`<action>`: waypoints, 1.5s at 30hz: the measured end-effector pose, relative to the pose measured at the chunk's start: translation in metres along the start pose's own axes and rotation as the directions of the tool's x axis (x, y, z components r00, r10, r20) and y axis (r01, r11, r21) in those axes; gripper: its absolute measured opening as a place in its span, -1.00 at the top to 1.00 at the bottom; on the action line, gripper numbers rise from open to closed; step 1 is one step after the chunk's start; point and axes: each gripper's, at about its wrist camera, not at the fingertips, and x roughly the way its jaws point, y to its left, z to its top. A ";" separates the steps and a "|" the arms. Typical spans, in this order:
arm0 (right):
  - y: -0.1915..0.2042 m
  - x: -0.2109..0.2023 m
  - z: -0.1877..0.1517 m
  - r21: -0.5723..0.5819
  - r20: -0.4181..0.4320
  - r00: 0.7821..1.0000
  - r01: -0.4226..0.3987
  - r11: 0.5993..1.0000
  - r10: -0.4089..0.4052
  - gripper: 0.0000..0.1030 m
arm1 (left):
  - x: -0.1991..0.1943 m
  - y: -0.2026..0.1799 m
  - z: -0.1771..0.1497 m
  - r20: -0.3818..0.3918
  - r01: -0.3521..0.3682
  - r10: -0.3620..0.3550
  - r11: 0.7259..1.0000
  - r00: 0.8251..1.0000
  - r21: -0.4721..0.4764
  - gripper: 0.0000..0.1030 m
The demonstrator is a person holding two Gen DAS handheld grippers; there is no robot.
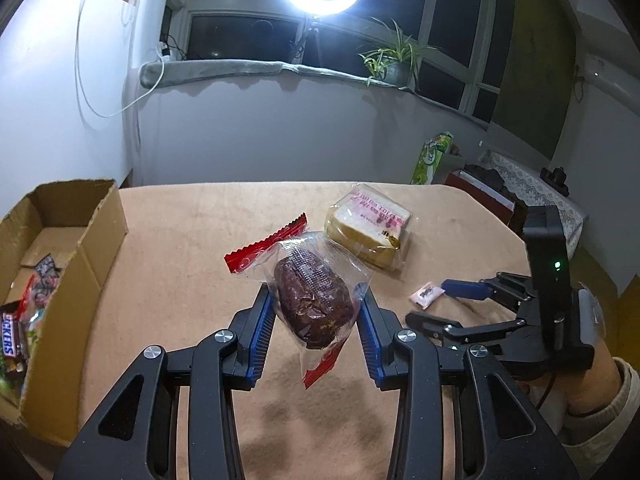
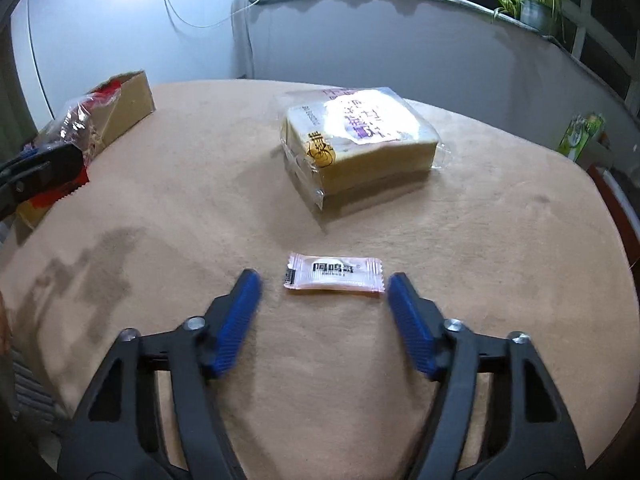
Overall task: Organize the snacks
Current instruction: 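Carry both items into the cardboard box and open both tools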
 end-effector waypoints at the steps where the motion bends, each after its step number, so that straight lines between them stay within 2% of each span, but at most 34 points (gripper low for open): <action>1: 0.002 -0.001 0.000 -0.003 0.002 1.000 0.000 1.000 0.000 0.30 | 0.001 0.001 0.000 0.000 0.002 -0.002 1.000 1.000 -0.004 0.26; 7: 0.000 -0.004 -0.005 0.024 0.028 1.000 -0.011 1.000 0.011 0.34 | -0.001 -0.001 0.000 0.002 0.001 -0.001 1.000 1.000 -0.004 0.26; 11: -0.005 -0.016 -0.005 0.046 0.070 0.998 -0.001 0.999 -0.002 0.53 | -0.003 0.001 0.001 0.011 0.000 0.000 1.000 1.000 -0.002 0.26; 22: -0.007 -0.076 0.015 0.049 0.219 0.975 0.018 0.999 -0.028 0.54 | -0.020 -0.003 0.013 0.061 -0.004 0.003 1.000 0.998 0.020 0.26; 32: 0.000 -0.081 0.017 0.038 0.237 0.971 0.016 0.999 -0.025 0.54 | -0.029 -0.003 0.011 0.073 -0.014 0.012 1.000 0.997 0.024 0.26; 39: 0.029 -0.079 0.032 -0.024 0.249 0.968 -0.020 0.999 0.026 0.54 | -0.045 0.008 0.012 0.100 -0.040 0.040 0.999 0.994 0.001 0.26; 45: 0.070 -0.077 0.058 -0.102 0.279 0.956 -0.064 0.993 0.090 0.54 | -0.061 0.036 0.011 0.126 -0.117 0.120 0.993 0.985 -0.030 0.26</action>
